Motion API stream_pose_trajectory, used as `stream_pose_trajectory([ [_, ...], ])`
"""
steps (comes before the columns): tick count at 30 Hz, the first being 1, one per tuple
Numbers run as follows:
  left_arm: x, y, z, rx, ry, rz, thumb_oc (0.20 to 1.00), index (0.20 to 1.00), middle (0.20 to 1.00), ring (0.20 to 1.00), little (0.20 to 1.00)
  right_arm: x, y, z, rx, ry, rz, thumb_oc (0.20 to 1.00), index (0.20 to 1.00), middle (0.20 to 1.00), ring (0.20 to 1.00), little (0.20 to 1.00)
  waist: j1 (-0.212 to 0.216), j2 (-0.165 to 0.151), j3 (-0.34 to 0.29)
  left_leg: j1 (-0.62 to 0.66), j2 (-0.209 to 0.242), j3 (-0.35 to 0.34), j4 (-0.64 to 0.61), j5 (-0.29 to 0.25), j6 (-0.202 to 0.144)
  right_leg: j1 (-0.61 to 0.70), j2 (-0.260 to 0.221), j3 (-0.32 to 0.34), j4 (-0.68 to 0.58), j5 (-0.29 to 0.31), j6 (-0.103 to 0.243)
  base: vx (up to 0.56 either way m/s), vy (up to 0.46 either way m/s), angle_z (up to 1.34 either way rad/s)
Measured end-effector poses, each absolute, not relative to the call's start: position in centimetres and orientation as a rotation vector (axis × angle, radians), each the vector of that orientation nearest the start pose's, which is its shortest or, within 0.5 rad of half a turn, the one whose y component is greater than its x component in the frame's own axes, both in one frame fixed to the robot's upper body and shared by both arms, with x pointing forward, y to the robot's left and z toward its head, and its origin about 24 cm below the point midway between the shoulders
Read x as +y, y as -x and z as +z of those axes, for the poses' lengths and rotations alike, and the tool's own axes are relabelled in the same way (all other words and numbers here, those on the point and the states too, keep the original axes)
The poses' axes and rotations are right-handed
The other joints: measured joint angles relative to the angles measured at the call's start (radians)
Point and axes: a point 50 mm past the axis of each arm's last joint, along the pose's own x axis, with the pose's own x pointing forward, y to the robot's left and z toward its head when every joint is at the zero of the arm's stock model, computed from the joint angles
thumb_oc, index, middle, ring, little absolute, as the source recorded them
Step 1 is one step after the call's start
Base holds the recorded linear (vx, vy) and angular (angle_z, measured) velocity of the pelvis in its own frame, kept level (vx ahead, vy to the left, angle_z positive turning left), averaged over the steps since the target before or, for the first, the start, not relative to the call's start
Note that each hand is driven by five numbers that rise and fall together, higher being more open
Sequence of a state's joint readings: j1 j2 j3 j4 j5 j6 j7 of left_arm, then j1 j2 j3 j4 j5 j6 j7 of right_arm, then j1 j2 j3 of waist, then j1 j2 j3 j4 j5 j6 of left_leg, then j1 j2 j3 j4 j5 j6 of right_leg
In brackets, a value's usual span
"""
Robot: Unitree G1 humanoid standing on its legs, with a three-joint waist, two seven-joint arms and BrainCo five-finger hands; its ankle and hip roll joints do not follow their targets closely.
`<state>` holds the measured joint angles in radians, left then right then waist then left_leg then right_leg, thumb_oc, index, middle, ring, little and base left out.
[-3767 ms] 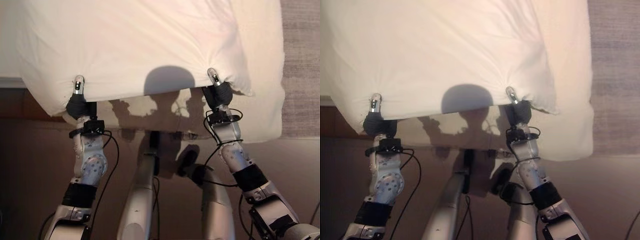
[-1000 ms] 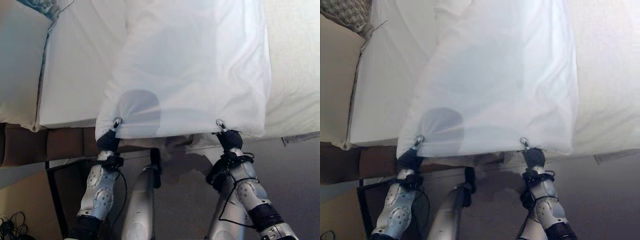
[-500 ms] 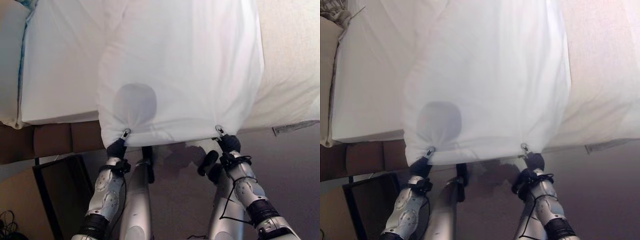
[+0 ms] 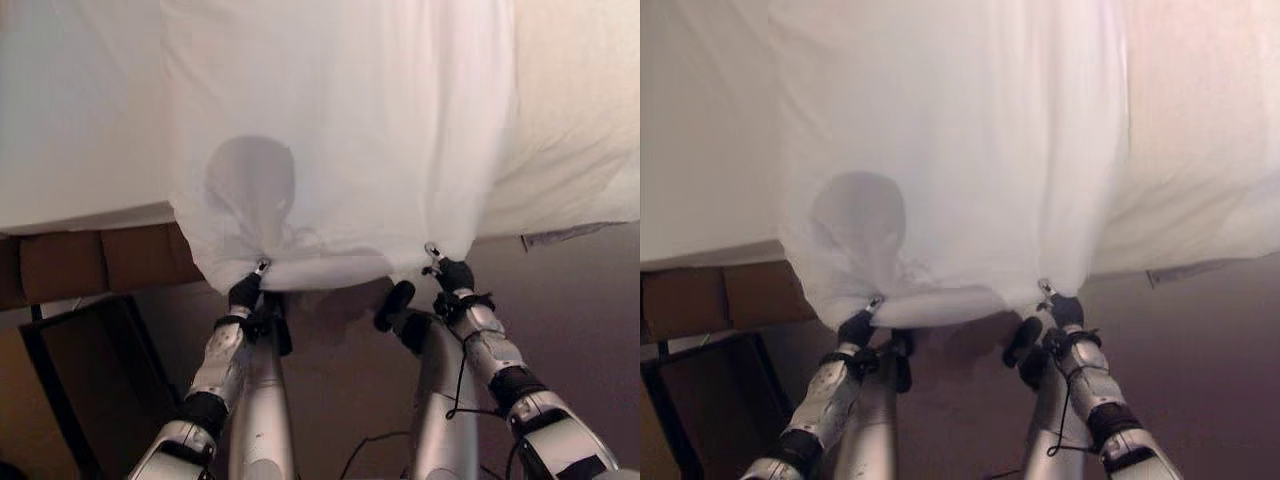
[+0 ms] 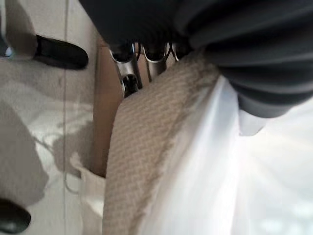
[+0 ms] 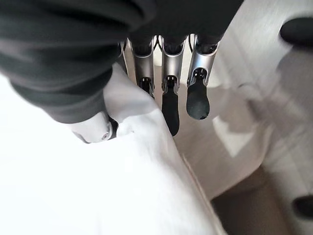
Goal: Make the bed
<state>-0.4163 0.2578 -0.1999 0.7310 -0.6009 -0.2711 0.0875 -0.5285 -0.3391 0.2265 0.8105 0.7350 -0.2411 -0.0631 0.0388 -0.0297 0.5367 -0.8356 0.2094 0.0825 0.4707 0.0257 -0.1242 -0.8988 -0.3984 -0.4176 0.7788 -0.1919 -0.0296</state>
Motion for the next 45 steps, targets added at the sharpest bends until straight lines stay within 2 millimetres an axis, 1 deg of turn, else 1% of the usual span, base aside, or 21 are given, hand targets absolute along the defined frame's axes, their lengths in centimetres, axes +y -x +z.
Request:
stream_pose_trajectory([
  [3, 18.0, -33.5, 2.4, 0.101, 0.191, 0.102, 0.2, 0.2, 0.2, 0.2, 0.2, -20.4, -35.3, 4.5, 0.096, -0.208, -0.131, 0.2, 0.2, 0.2, 0.2, 0.2, 0.0, -0.002, 0.0, -0.054, 0.004, -0.012, 0.045, -0.009, -0.011, -0.041, -0.005, 0.0, 0.032, -0.01, -0.006, 0.01, -0.029, 0.05],
  [5, 17.6, -35.0, 4.0, 0.072, 0.167, 0.112, 0.2, 0.2, 0.2, 0.2, 0.2, -20.5, -36.7, 5.9, 0.086, -0.184, -0.158, 0.2, 0.2, 0.2, 0.2, 0.2, 0.003, -0.004, 0.0, -0.14, 0.004, -0.033, 0.108, -0.022, -0.026, -0.114, -0.012, 0.011, 0.077, -0.021, -0.013, 0.02, -0.026, 0.03],
  [7, 17.7, -35.9, 5.3, 0.042, 0.162, 0.124, 0.2, 0.2, 0.2, 0.2, 0.2, -20.3, -37.5, 7.2, 0.062, -0.176, -0.164, 0.2, 0.2, 0.2, 0.2, 0.2, 0.001, -0.013, 0.005, -0.188, 0.006, -0.035, 0.139, -0.025, -0.029, -0.159, -0.021, 0.014, 0.106, -0.026, -0.019, 0.01, -0.006, 0.02],
  [14, 17.9, -36.4, 6.4, 0.014, 0.151, 0.134, 0.2, 0.2, 0.2, 0.2, 0.2, -20.5, -38.0, 7.7, 0.066, -0.078, -0.168, 0.2, 0.2, 0.2, 0.2, 0.2, 0.002, -0.024, 0.003, -0.249, 0.006, -0.05, 0.171, -0.027, -0.03, -0.21, -0.026, 0.018, 0.134, -0.036, -0.024, 0.02, -0.012, 0.0],
  [16, 17.9, -37.0, 7.2, -0.005, 0.137, 0.136, 0.2, 0.2, 0.2, 0.2, 0.2, -20.6, -38.4, 8.2, 0.068, -0.036, -0.173, 0.2, 0.2, 0.2, 0.2, 0.2, 0.002, -0.027, 0.002, -0.286, 0.005, -0.061, 0.194, -0.032, -0.036, -0.24, -0.028, 0.018, 0.149, -0.036, -0.025, 0.0, 0.0, 0.0],
  [20, 17.8, -37.8, 7.9, 0.003, 0.06, 0.129, 0.2, 0.2, 0.2, 0.2, 0.2, -21.0, -39.2, 9.1, 0.105, 0.078, -0.183, 0.2, 0.2, 0.2, 0.2, 0.2, 0.004, -0.027, 0.002, -0.33, 0.005, -0.063, 0.241, -0.047, -0.028, -0.273, -0.043, 0.021, 0.185, -0.043, -0.032, 0.01, 0.018, 0.03],
  [21, 17.7, -38.0, 8.1, 0.004, 0.045, 0.126, 0.222, 0.222, 0.222, 0.222, 0.222, -21.0, -39.3, 9.2, 0.11, 0.096, -0.187, 0.2, 0.2, 0.2, 0.2, 0.2, 0.005, -0.027, 0.002, -0.335, 0.005, -0.065, 0.249, -0.051, -0.03, -0.278, -0.043, 0.023, 0.188, -0.044, -0.033, 0.0, 0.0, 0.0],
  [22, 17.8, -38.3, 8.3, 0.017, 0.0, 0.126, 1.0, 1.0, 1.0, 1.0, 1.0, -21.0, -39.6, 9.7, 0.12, 0.158, -0.189, 0.266, 0.266, 0.266, 0.266, 0.266, 0.006, -0.028, 0.002, -0.348, 0.007, -0.065, 0.267, -0.06, -0.029, -0.29, -0.043, 0.028, 0.196, -0.046, -0.034, 0.02, 0.021, -0.07],
  [23, 18.0, -38.5, 8.3, 0.04, -0.022, 0.138, 1.0, 1.0, 1.0, 1.0, 1.0, -20.9, -39.8, 10.0, 0.125, 0.199, -0.188, 1.0, 1.0, 1.0, 1.0, 1.0, 0.005, -0.028, 0.002, -0.361, 0.009, -0.065, 0.281, -0.068, -0.029, -0.302, -0.043, 0.034, 0.205, -0.047, -0.035, 0.03, 0.006, -0.1],
  [26, 18.7, -38.5, 7.4, 0.108, -0.087, 0.157, 1.0, 1.0, 1.0, 1.0, 1.0, -21.7, -39.7, 9.7, 0.175, 0.262, -0.217, 1.0, 1.0, 1.0, 1.0, 1.0, 0.005, -0.029, 0.001, -0.385, 0.012, -0.064, 0.321, -0.085, -0.025, -0.324, -0.049, 0.045, 0.23, -0.057, -0.038, 0.01, 0.008, -0.04],
  [27, 19.3, -38.2, 6.5, 0.16, -0.147, 0.16, 1.0, 1.0, 1.0, 1.0, 1.0, -22.4, -39.5, 9.5, 0.198, 0.286, -0.229, 1.0, 1.0, 1.0, 1.0, 1.0, 0.003, -0.029, 0.001, -0.397, 0.013, -0.064, 0.334, -0.09, -0.023, -0.336, -0.051, 0.05, 0.239, -0.059, -0.037, 0.0, 0.0, 0.0],
  [31, 20.6, -37.6, 5.1, 0.248, -0.307, 0.148, 1.0, 1.0, 1.0, 1.0, 1.0, -23.8, -38.9, 8.5, 0.261, 0.355, -0.253, 1.0, 1.0, 1.0, 1.0, 1.0, 0.003, -0.029, 0.001, -0.415, 0.012, -0.065, 0.351, -0.096, -0.019, -0.351, -0.059, 0.051, 0.254, -0.063, -0.042, 0.0, 0.0, 0.0],
  [34, 22.1, -36.8, 4.1, 0.301, -0.325, 0.167, 1.0, 1.0, 1.0, 1.0, 1.0, -25.2, -37.7, 6.5, 0.355, 0.386, -0.266, 1.0, 1.0, 1.0, 1.0, 1.0, 0.003, -0.029, 0.001, -0.415, 0.012, -0.065, 0.355, -0.096, -0.019, -0.35, -0.06, 0.052, 0.258, -0.066, -0.041, 0.0, 0.0, 0.0],
  [35, 22.9, -36.6, 4.1, 0.308, -0.303, 0.194, 1.0, 1.0, 1.0, 1.0, 1.0, -26.3, -36.6, 5.1, 0.422, 0.398, -0.291, 1.0, 1.0, 1.0, 1.0, 1.0, 0.003, -0.029, 0.001, -0.415, 0.012, -0.065, 0.356, -0.096, -0.019, -0.35, -0.061, 0.052, 0.26, -0.067, -0.041, 0.0, 0.0, 0.0],
  [37, 24.0, -36.3, 4.0, 0.317, -0.304, 0.212, 1.0, 1.0, 1.0, 1.0, 1.0, -27.6, -35.1, 3.4, 0.493, 0.398, -0.323, 1.0, 1.0, 1.0, 1.0, 1.0, 0.002, -0.029, 0.001, -0.415, 0.013, -0.065, 0.359, -0.096, -0.018, -0.349, -0.061, 0.053, 0.262, -0.068, -0.041, 0.0, 0.0, 0.0],
  [38, 24.9, -35.9, 3.8, 0.327, -0.29, 0.232, 1.0, 1.0, 1.0, 1.0, 1.0, -28.9, -33.6, 1.9, 0.55, 0.39, -0.348, 1.0, 1.0, 1.0, 1.0, 1.0, 0.002, -0.029, 0.001, -0.415, 0.014, -0.065, 0.36, -0.098, -0.019, -0.349, -0.061, 0.053, 0.263, -0.068, -0.041, 0.0, 0.0, 0.0],
  [39, 25.5, -35.6, 3.7, 0.336, -0.281, 0.249, 1.0, 1.0, 1.0, 1.0, 1.0, -29.6, -32.8, 1.2, 0.577, 0.382, -0.365, 1.0, 1.0, 1.0, 1.0, 1.0, 0.001, -0.029, 0.001, -0.414, 0.014, -0.065, 0.361, -0.099, -0.018, -0.349, -0.06, 0.053, 0.264, -0.069, -0.042, 0.0, 0.011, -0.03],
  [40, 26.9, -34.8, 3.0, 0.378, -0.293, 0.282, 1.0, 1.0, 1.0, 1.0, 1.0, -30.6, -31.3, 0.0, 0.63, 0.383, -0.388, 1.0, 1.0, 1.0, 1.0, 1.0, -0.002, -0.029, 0.001, -0.414, 0.015, -0.066, 0.363, -0.1, -0.019, -0.348, -0.06, 0.054, 0.264, -0.07, -0.039, 0.0, 0.009, -0.04],
  [41, 27.6, -34.1, 2.3, 0.41, -0.29, 0.304, 1.0, 1.0, 1.0, 1.0, 1.0, -31.1, -30.7, -0.5, 0.649, 0.378, -0.402, 1.0, 1.0, 1.0, 1.0, 1.0, -0.002, -0.029, 0.001, -0.414, 0.017, -0.066, 0.365, -0.101, -0.02, -0.348, -0.06, 0.054, 0.265, -0.071, -0.038, 0.0, 0.002, -0.04],
  [43, 29.7, -30.2, -1.8, 0.595, -0.282, 0.369, 1.0, 1.0, 1.0, 1.0, 1.0, -32.5, -28.6, -1.9, 0.717, 0.374, -0.443, 1.0, 1.0, 1.0, 1.0, 1.0, -0.006, -0.029, 0.002, -0.415, 0.018, -0.066, 0.374, -0.106, -0.019, -0.348, -0.06, 0.055, 0.271, -0.073, -0.039, 0.0, 0.0, 0.0],
  [45, 30.5, -27.6, -4.0, 0.687, -0.277, 0.389, 1.0, 1.0, 1.0, 1.0, 1.0, -32.8, -27.8, -2.5, 0.74, 0.355, -0.459, 1.0, 1.0, 1.0, 1.0, 1.0, -0.003, -0.03, 0.002, -0.417, 0.017, -0.069, 0.38, -0.109, -0.019, -0.348, -0.061, 0.057, 0.278, -0.078, -0.036, 0.0, -0.004, 0.02],
])
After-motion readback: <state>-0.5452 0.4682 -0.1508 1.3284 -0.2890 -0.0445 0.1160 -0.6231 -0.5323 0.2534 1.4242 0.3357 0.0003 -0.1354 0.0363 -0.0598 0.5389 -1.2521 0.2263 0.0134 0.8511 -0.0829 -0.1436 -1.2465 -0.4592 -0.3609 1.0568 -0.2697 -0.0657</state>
